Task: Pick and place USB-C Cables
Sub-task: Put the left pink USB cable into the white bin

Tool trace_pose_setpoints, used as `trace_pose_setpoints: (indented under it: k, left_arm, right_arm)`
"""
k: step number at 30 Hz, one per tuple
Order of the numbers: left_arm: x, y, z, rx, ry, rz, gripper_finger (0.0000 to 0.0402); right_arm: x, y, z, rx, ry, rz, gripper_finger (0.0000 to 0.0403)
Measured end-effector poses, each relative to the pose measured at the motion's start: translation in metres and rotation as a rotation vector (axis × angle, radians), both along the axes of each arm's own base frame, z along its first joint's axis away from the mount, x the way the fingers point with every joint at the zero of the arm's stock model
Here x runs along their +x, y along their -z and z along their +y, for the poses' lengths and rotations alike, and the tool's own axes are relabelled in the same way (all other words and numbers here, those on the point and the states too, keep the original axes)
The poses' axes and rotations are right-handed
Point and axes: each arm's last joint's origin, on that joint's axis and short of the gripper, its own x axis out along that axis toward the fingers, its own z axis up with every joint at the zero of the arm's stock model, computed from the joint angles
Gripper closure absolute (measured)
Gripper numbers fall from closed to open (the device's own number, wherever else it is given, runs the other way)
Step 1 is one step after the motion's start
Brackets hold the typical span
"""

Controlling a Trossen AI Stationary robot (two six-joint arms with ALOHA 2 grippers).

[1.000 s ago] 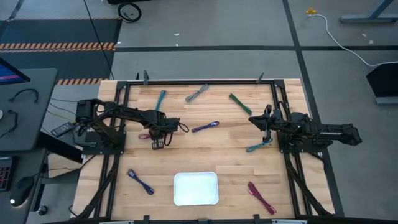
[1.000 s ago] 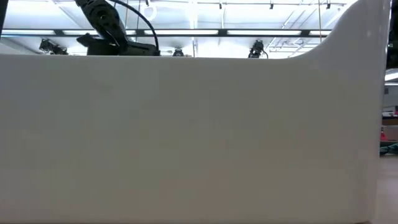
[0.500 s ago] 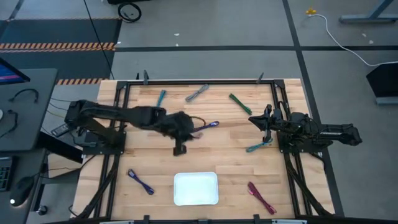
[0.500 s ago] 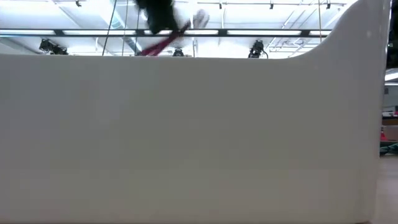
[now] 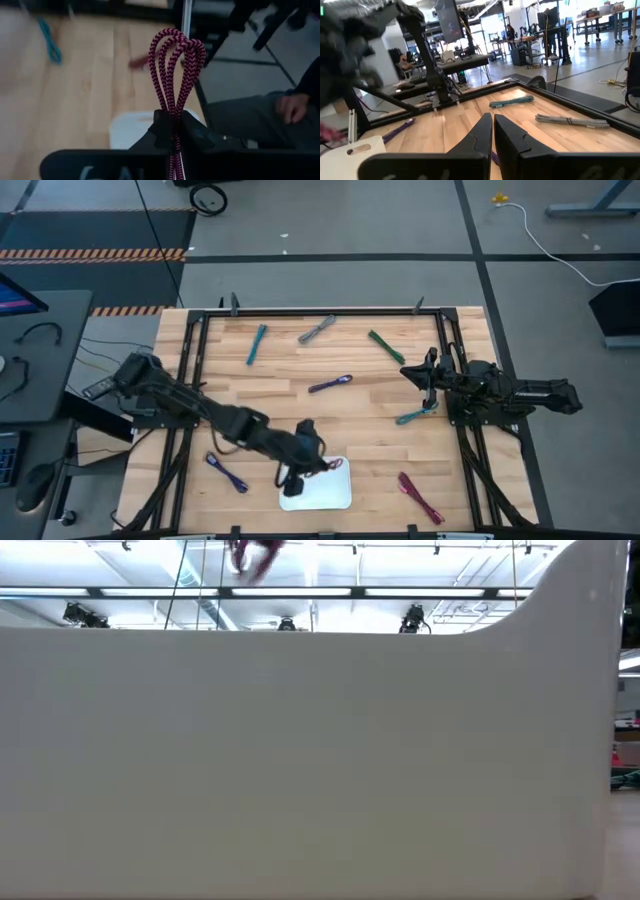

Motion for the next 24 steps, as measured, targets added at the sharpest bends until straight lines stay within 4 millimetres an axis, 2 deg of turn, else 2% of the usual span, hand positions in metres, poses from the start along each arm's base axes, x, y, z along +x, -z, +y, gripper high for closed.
trace_pose_setpoints:
  k: [6, 11, 17, 24]
  left_arm:
    - [0.019, 0.056, -0.011, -0.096, -0.026, 0.208, 0.0384]
    - [0.024, 0.084, -0.002, -0.159, -0.123, 0.376, 0.0384]
    - [0.023, 0.099, 0.008, -0.142, -0.19, 0.495, 0.0384]
    - [0.025, 0.105, 0.008, -0.1, -0.161, 0.498, 0.0384]
  right_arm:
    - [0.0, -0.001, 0.0, -0.001, 0.001, -0.005, 0.0378]
    - [0.0, -0.001, 0.0, -0.001, 0.001, -0.008, 0.0378]
    - [0.0, -0.001, 0.0, -0.001, 0.002, -0.009, 0.0378]
    - [0.0, -0.001, 0.0, -0.001, 0.001, -0.012, 0.0378]
